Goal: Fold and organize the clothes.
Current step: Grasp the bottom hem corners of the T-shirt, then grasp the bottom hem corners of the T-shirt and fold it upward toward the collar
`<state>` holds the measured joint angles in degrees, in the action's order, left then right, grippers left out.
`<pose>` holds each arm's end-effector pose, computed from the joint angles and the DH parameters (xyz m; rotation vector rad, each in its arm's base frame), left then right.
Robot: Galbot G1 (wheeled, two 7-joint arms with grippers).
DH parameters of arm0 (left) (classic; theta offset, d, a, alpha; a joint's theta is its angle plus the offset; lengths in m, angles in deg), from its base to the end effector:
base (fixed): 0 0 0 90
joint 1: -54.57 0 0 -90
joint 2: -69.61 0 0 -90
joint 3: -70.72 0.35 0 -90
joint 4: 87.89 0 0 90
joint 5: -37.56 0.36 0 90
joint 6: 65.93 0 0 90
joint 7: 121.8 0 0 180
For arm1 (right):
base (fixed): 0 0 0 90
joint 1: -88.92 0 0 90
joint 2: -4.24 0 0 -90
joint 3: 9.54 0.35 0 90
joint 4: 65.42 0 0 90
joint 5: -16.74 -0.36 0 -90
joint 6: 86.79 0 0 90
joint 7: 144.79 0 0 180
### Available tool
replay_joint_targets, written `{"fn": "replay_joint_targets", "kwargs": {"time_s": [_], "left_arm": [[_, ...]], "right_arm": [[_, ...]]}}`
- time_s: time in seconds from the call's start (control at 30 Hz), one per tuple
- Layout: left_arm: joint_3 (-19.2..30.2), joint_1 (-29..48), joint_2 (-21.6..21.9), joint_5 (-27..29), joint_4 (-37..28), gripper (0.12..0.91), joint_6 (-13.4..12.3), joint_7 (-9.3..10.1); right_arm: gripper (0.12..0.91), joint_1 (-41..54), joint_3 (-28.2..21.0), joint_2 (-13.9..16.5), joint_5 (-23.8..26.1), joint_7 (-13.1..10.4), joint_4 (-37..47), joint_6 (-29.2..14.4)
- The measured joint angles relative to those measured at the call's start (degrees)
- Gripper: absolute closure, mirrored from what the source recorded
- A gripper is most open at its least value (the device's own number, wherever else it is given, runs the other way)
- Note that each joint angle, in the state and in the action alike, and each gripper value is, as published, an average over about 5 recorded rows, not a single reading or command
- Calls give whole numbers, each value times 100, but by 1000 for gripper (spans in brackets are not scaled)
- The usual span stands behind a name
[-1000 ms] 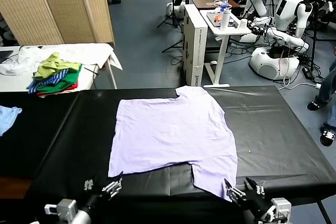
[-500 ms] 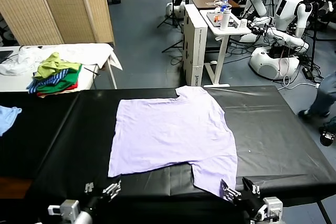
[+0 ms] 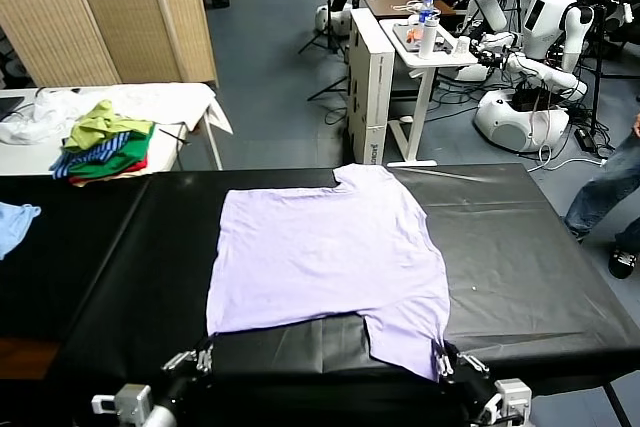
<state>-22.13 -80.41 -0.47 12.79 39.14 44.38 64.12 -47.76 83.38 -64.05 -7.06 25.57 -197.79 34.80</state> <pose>0.1180 0.0588 -0.2880 -0.1083 -2.6139 0.1065 0.1133 -0.0523 -0.2583 0.0957 -2.4807 0.0105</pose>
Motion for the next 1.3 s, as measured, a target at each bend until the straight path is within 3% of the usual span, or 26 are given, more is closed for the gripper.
{"fn": "replay_joint_targets", "kwargs": {"time_s": [0.27, 0.57, 0.83, 1.3], "left_arm": [[-131, -459, -27, 101, 429, 883, 5, 40], [-187, -723, -160, 122, 845, 883, -151, 57], [-170, -317, -306, 100, 762, 883, -334, 66], [60, 826, -113, 28, 48, 883, -385, 16]], "right_arm": [[885, -500, 214, 32, 25, -64, -495, 146], [885, -325, 347, 114, -198, 47, -579, -442], [885, 441, 334, 368, -672, -1, -246, -715], [885, 2214, -403, 752, -696, -170, 1132, -701]]}}
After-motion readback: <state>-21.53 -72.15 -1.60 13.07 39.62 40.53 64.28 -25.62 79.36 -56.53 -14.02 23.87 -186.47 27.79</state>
